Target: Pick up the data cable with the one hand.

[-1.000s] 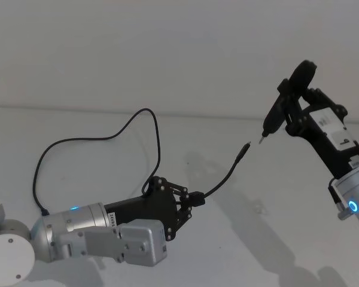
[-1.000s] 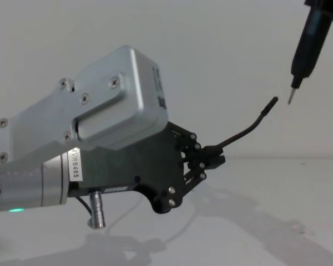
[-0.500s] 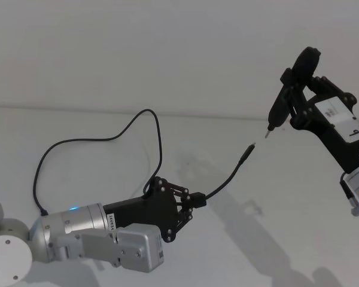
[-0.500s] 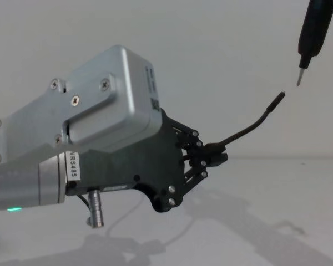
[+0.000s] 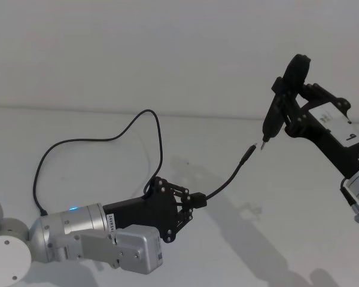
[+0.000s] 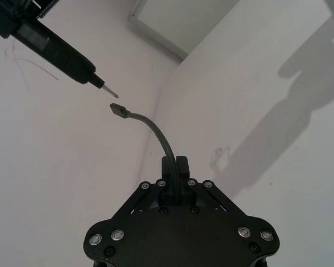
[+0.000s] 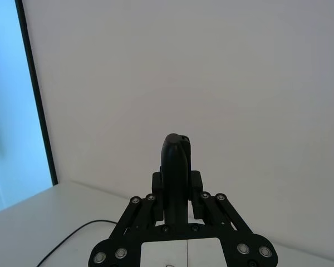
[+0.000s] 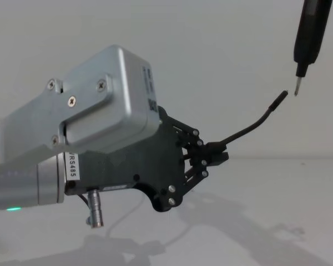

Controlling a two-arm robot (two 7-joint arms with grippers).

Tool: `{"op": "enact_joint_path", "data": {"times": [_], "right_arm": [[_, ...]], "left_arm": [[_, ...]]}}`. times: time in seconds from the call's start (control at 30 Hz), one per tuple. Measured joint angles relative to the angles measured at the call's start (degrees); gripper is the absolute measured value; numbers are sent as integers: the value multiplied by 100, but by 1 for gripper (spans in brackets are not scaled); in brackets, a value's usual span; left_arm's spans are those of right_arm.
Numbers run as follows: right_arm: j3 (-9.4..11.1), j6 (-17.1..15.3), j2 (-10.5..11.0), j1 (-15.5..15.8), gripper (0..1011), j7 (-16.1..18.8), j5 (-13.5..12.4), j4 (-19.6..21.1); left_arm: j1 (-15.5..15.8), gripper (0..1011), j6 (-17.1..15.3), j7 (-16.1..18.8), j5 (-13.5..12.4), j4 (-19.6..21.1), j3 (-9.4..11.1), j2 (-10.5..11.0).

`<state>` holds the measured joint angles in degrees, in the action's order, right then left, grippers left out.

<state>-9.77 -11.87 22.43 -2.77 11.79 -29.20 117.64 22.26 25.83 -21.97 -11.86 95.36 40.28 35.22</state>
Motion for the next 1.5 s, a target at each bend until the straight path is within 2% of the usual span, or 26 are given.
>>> {"op": "enact_joint_path", "data": {"times": [0.6, 0.97, 1.5], "right_arm": [[-38, -216, 172, -100, 268, 8, -90, 36], [-64, -195, 253, -177, 268, -25, -68, 12], [-163, -98, 263, -310, 268, -24, -113, -120]], "left_arm": [[0, 40, 23, 1, -8, 0, 0, 2], [0, 40, 30, 0, -8, 0, 0, 3], [0, 40, 31, 0, -8, 0, 0, 2]]}}
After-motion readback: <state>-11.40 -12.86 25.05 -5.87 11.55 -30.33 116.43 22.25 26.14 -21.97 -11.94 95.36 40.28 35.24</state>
